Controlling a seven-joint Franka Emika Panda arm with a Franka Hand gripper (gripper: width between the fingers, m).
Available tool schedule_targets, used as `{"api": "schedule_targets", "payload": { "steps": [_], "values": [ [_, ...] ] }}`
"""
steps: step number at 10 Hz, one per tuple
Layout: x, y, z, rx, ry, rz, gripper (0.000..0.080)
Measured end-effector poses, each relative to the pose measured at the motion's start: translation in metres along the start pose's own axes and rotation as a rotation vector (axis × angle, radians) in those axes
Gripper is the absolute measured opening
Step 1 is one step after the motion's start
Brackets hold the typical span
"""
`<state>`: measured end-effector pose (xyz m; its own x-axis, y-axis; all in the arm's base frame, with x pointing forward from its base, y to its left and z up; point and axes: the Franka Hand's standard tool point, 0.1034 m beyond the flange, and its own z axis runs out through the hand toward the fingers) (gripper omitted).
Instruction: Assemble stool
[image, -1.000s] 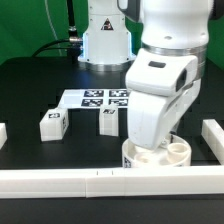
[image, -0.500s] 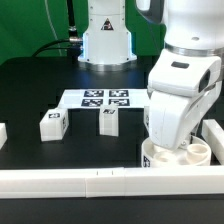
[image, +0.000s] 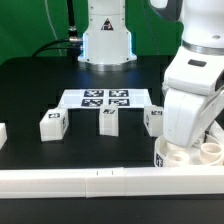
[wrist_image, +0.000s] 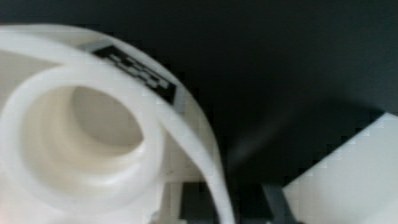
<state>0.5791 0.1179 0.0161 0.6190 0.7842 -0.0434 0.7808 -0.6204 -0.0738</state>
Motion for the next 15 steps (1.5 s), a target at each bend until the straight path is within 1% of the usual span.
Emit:
{"api": "schedule_targets", "payload": {
  "steps": [1, 2, 3, 4, 5, 6, 7, 8, 9, 10, 11, 12, 13, 14, 15],
  "values": [
    [0.000, 0.000, 0.000, 0.000, 0.000, 0.000, 0.0029],
    [0.000, 0.000, 0.000, 0.000, 0.000, 0.000, 0.0112],
    [-0.001, 0.001, 0.000, -0.001, -0.001, 0.001, 0.0112],
    [-0.003, 0.004, 0.000, -0.003, -0.003, 0.006, 0.0296],
    [-0.006, 0.006, 0.000, -0.005, -0.005, 0.010, 0.0432],
    [-0.008, 0.009, -0.004, -0.011, -0.006, 0.023, 0.0432],
    [-0.007, 0.009, -0.014, -0.012, -0.008, 0.035, 0.0611],
    [-0.006, 0.006, -0.026, -0.009, -0.016, 0.050, 0.0639],
    [-0.006, 0.004, -0.040, -0.008, -0.025, 0.066, 0.0639],
    [-0.007, 0.004, -0.053, -0.016, -0.022, 0.072, 0.0647],
    [-0.013, 0.005, -0.062, -0.024, -0.018, 0.079, 0.0649],
    [-0.025, 0.004, -0.063, -0.034, -0.012, 0.088, 0.0649],
    [-0.040, 0.002, -0.058, -0.051, 0.003, 0.109, 0.0648],
    [-0.059, -0.001, -0.050, -0.053, -0.002, 0.142, 0.0648],
    [-0.072, -0.005, -0.043, -0.048, -0.010, 0.168, 0.0648]
  ]
}}
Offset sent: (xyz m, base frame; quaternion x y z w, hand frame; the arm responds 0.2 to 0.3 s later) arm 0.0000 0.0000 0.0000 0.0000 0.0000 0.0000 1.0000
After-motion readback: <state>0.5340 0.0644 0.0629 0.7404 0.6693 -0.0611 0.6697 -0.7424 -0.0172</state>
